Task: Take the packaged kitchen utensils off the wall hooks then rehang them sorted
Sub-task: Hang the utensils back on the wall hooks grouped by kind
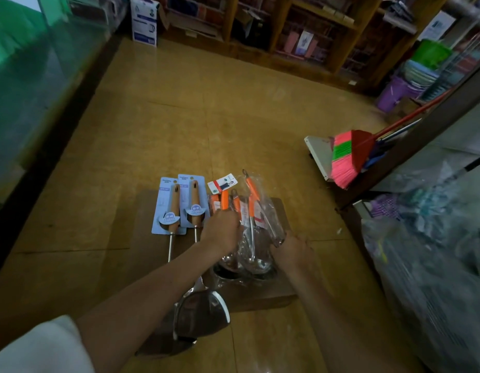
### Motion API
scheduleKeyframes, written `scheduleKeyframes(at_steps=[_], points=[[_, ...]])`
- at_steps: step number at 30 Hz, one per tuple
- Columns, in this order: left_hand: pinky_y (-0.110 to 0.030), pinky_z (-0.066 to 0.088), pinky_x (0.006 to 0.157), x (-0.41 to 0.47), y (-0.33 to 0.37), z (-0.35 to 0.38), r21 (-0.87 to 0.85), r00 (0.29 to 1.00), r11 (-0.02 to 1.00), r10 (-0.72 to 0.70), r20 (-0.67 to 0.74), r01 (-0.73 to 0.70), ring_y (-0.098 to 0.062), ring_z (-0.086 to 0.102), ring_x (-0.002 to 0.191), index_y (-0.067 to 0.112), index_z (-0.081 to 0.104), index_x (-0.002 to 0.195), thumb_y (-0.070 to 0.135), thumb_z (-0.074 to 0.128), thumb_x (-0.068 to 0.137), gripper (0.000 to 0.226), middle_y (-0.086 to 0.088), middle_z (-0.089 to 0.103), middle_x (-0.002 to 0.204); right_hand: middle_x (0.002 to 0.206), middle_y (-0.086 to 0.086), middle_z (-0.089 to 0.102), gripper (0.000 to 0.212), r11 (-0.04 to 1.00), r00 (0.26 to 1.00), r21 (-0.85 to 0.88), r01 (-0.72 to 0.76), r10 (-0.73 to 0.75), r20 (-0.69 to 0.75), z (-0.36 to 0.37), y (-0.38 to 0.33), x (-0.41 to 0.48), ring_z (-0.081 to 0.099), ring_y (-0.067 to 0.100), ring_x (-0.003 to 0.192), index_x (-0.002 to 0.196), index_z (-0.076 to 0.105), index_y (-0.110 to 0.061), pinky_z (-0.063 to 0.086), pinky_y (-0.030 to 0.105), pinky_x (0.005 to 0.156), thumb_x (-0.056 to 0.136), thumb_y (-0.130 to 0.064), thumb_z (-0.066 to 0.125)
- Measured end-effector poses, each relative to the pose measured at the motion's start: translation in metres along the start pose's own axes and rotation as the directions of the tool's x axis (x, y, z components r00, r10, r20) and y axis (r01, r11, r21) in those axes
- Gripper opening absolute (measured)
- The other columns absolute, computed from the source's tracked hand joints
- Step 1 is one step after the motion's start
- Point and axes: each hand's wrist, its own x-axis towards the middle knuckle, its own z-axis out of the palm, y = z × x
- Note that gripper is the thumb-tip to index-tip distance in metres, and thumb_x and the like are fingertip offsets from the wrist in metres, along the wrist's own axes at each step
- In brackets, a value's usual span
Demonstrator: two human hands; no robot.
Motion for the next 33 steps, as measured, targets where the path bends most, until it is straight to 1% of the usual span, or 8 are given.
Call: scheduleKeyframes(at_steps=[3,7,9,14,22,25,30,33], points=[[-0.030,0.041,0.063,0.011,0.015,-0.007,-0.412,0.994,0.905,-0.088,0.065,0.107,-0.021,0.055,0.066,0.008,0.064,0.085,0.036,0.051,0.100,0.034,-0.013,0.063,0.075,0.124,0.009,0.052,0.053,0.996,0.990,-0.054,0.074,-0.080,-0.116,-0.013,-0.001,-0.019,0.046,0.030,0.118,0.129,0.054,-0.021,0.041,0.041,0.098,0.087,-0.052,0.063],[-0.043,0.060,0.073,0.022,0.053,-0.027,-0.880,0.925,0.331,-0.288,0.248,0.340,-0.027,0.067,0.079,0.008,0.063,0.105,0.035,0.061,0.096,0.028,-0.011,0.067,0.093,0.124,0.008,0.048,0.056,0.974,0.955,-0.055,0.219,-0.226,-0.191,-0.049,0.011,-0.050,0.044,0.027,0.114,0.135,0.050,-0.021,0.038,0.037,0.095,0.089,-0.050,0.061],[-0.035,0.060,0.059,0.020,0.077,-0.036,-0.911,0.904,0.206,-0.322,0.281,0.357,-0.023,0.067,0.069,0.006,0.062,0.107,0.020,0.063,0.095,0.019,-0.009,0.066,0.089,0.121,0.006,0.049,0.056,0.970,0.942,-0.047,0.239,-0.243,-0.230,-0.071,0.019,-0.065,0.044,0.026,0.111,0.131,0.053,-0.021,0.036,0.036,0.093,0.087,-0.055,0.053],[-0.032,0.058,0.050,0.006,0.145,-0.079,-0.913,0.941,0.285,-0.252,0.224,0.293,-0.022,0.070,0.064,0.002,0.062,0.108,0.013,0.071,0.088,0.024,-0.014,0.072,0.098,0.124,0.004,0.049,0.053,0.960,0.909,0.043,0.276,-0.247,-0.336,-0.128,0.046,-0.090,0.046,0.025,0.117,0.130,0.052,-0.023,0.032,0.039,0.097,0.090,-0.058,0.056],[-0.035,0.061,0.059,-0.057,0.302,-0.129,-0.877,0.992,0.479,0.084,0.092,0.041,-0.020,0.073,0.069,0.008,0.061,0.116,0.016,0.068,0.091,0.027,-0.007,0.075,0.087,0.120,0.003,0.054,0.053,0.897,0.838,0.275,0.345,-0.163,-0.520,-0.221,0.124,-0.154,0.053,0.024,0.113,0.135,0.051,-0.021,0.045,0.041,0.095,0.092,-0.051,0.060],[-0.037,0.061,0.068,-0.093,0.375,-0.123,-0.850,0.966,0.525,0.242,0.094,-0.049,-0.019,0.071,0.079,0.010,0.062,0.114,0.019,0.064,0.094,0.022,-0.007,0.073,0.096,0.116,-0.001,0.052,0.046,0.894,0.839,0.352,0.277,-0.045,-0.543,-0.255,0.175,-0.183,0.057,0.024,0.104,0.125,0.055,-0.025,0.049,0.038,0.087,0.090,-0.053,0.062],[-0.025,0.054,0.047,-0.166,0.509,-0.101,-0.863,0.878,0.489,0.459,0.133,-0.126,-0.012,0.068,0.056,0.005,0.060,0.103,0.015,0.059,0.097,0.011,-0.009,0.068,0.082,0.105,-0.007,0.048,0.031,0.897,0.774,0.399,0.188,0.114,-0.623,-0.309,0.282,-0.251,0.053,0.014,0.093,0.111,0.051,-0.026,0.044,0.031,0.078,0.094,-0.051,0.058],[-0.031,0.057,0.060,-0.215,0.592,-0.078,-0.855,0.783,0.487,0.596,0.177,-0.177,-0.015,0.069,0.061,0.011,0.062,0.097,0.018,0.058,0.098,0.008,-0.007,0.069,0.083,0.110,-0.007,0.051,0.036,0.901,0.681,0.420,0.106,0.242,-0.691,-0.336,0.351,-0.298,0.055,0.016,0.100,0.116,0.053,-0.026,0.044,0.031,0.081,0.092,-0.052,0.059]])
